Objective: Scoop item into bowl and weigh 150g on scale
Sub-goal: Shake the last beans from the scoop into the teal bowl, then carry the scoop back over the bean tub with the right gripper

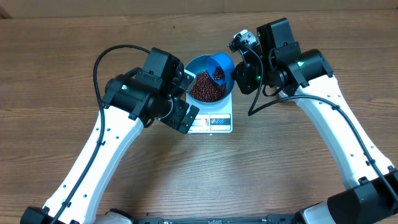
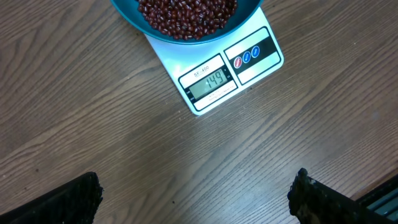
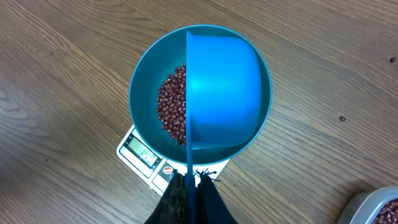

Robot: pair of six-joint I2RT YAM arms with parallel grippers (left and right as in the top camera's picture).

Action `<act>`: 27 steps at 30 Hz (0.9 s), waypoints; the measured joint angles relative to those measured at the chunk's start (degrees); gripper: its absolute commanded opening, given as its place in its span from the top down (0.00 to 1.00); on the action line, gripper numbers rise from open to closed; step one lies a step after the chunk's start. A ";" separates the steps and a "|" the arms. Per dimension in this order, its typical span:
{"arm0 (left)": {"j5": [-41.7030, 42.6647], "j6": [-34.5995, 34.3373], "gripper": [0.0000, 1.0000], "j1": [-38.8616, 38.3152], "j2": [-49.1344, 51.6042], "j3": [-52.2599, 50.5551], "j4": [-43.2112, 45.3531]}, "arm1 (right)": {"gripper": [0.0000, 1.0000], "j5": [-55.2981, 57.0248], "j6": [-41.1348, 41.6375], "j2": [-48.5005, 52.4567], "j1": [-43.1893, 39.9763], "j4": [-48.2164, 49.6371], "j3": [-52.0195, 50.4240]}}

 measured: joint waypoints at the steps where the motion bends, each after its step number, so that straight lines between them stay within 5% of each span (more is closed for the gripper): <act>1: 0.00 0.00 0.00 0.00 0.00 0.00 0.00 | 0.96 0.02 0.02 0.00 0.00 0.00 0.00; 16: 0.02 0.00 0.00 0.00 0.00 0.00 0.00 | 0.96 -4.61 4.87 0.00 -0.92 -0.07 0.00; 27: 0.00 0.00 0.01 0.00 0.00 0.00 -0.02 | 0.96 -16.72 14.53 0.00 -12.96 -1.97 0.00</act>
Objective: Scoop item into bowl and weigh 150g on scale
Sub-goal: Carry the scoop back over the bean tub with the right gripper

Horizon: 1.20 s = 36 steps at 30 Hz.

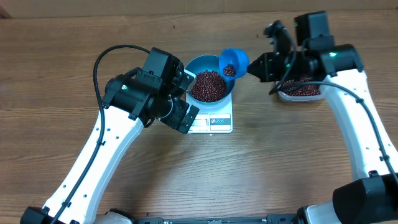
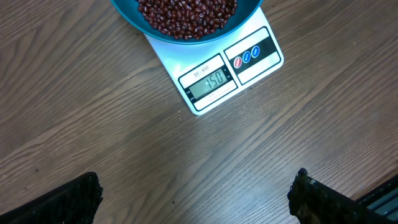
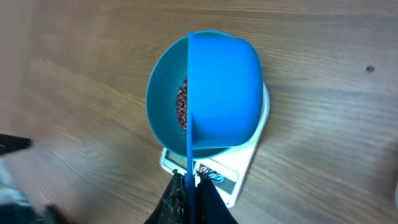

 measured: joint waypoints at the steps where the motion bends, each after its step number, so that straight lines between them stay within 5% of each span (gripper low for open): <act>1: 0.00 0.00 0.00 0.00 0.00 0.00 0.02 | 0.96 -2.99 1.81 0.00 -2.38 -0.31 0.00; 8: 0.02 0.00 0.00 0.00 0.00 0.00 0.02 | 0.96 -14.10 4.83 0.00 -12.81 -2.82 0.00; 15: 0.00 0.00 0.00 0.00 0.00 0.00 0.02 | 0.96 0.55 7.69 -0.11 -21.11 -7.10 0.00; 27: 0.02 0.00 0.00 0.00 0.00 0.00 0.13 | 0.96 40.72 9.51 -3.21 -9.99 -11.47 0.00; 36: 0.00 0.02 0.00 0.00 0.00 0.00 0.13 | 0.96 58.84 9.68 -3.21 -1.95 -11.50 0.00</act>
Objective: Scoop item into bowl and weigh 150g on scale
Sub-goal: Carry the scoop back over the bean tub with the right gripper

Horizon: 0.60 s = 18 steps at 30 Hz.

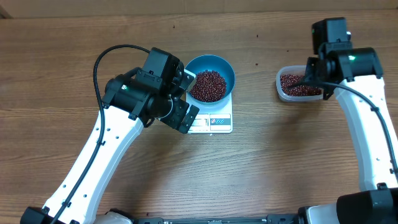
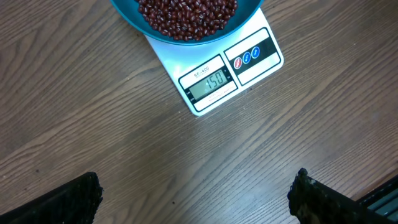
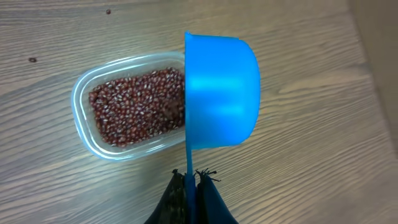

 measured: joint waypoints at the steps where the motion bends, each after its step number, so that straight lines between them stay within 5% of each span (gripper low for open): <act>1: 0.00 -0.02 0.00 0.00 0.00 0.00 0.00 | 0.96 0.52 0.00 0.00 0.33 0.02 0.00; 18: 0.00 -0.02 0.00 0.00 0.00 0.00 0.00 | 0.96 1.57 0.00 0.00 0.81 -3.34 0.00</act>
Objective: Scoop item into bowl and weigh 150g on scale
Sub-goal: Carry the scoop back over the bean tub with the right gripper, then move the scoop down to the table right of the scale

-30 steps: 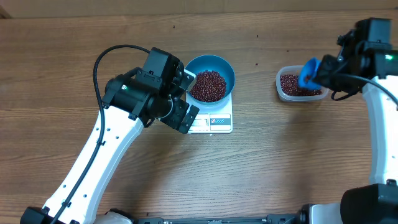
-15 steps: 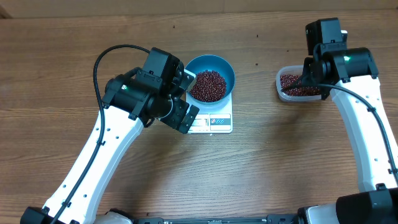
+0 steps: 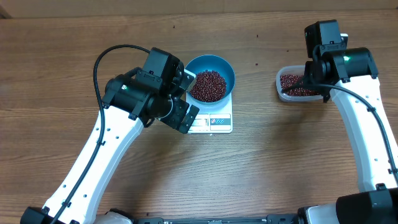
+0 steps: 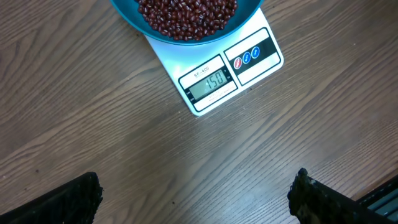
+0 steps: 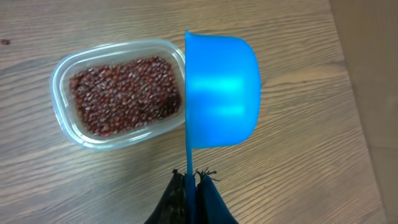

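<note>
A blue bowl [image 3: 211, 73] of red beans sits on the white scale [image 3: 214, 122]; in the left wrist view the scale display [image 4: 213, 80] reads 150. My left gripper [image 4: 194, 190] hangs open over bare table in front of the scale, its black fingertips [image 4: 74, 196] wide apart. My right gripper [image 5: 193, 186] is shut on the handle of the blue scoop [image 5: 221, 90], held beside the clear tub of beans [image 5: 121, 93] at the far right. In the overhead view the scoop is hidden under the right wrist.
The clear plastic tub [image 3: 297, 83] stands at the right rear of the wooden table [image 3: 267, 162]. The left arm [image 3: 134, 106] leans over the scale's left side.
The right gripper with the scoop has shifted slightly past the tub, which now lies further left in its view. The left arm and the scale reading are unchanged.
The scoop was tipped over the bowl with the scale at 149. Then it was pulled back toward the bowl's right rim and the reading was 150. Afterwards the right gripper held the scoop over the bean tub, and now beside it.
</note>
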Robot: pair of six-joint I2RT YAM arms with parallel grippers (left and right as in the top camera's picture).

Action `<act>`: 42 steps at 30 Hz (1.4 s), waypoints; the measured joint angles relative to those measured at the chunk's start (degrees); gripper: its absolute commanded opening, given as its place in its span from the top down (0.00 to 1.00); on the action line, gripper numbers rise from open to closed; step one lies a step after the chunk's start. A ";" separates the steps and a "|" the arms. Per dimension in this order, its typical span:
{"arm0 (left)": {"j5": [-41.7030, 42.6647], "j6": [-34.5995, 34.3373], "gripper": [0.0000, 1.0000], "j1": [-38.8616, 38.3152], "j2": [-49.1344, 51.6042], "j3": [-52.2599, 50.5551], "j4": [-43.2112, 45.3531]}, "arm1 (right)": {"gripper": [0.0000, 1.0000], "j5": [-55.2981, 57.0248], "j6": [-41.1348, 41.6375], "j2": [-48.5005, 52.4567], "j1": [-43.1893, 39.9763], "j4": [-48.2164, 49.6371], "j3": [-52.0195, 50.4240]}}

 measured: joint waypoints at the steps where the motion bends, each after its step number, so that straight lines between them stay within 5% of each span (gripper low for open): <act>1: 0.00 0.00 0.00 0.00 0.00 0.00 0.00 | 0.96 -1.81 -0.02 0.00 0.00 -0.42 0.00; 12: 0.00 0.00 0.01 0.00 0.00 0.00 0.02 | 0.96 -39.15 -0.44 -0.11 0.00 -6.91 0.00; 18: 0.00 0.00 0.00 0.00 0.00 0.00 0.04 | 0.96 -44.89 -3.23 -5.31 0.00 -7.45 -1.66; 23: -0.02 0.00 0.00 0.00 0.00 0.00 0.02 | 0.96 -48.68 -4.72 -14.10 0.00 -0.68 -13.20; 33: -0.15 0.00 0.00 0.00 0.00 0.00 0.04 | 0.96 -52.63 -1.18 -13.55 -6.69 13.05 -33.99; 34: -0.17 0.00 0.01 0.00 0.00 0.00 0.04 | 0.74 -52.78 -1.07 -13.55 -8.55 13.38 -34.51; 35: -0.15 0.00 0.01 0.00 0.00 0.00 0.04 | 0.62 -52.78 -1.03 -13.55 -9.53 13.49 -34.84; 40: -0.17 0.00 0.01 0.00 0.00 0.00 0.02 | 0.35 -53.22 -0.44 -13.55 -11.78 13.38 -37.77; 42: -0.15 0.00 0.00 0.00 0.00 0.00 0.02 | 0.34 -53.33 -0.35 -13.55 -11.78 13.20 -38.01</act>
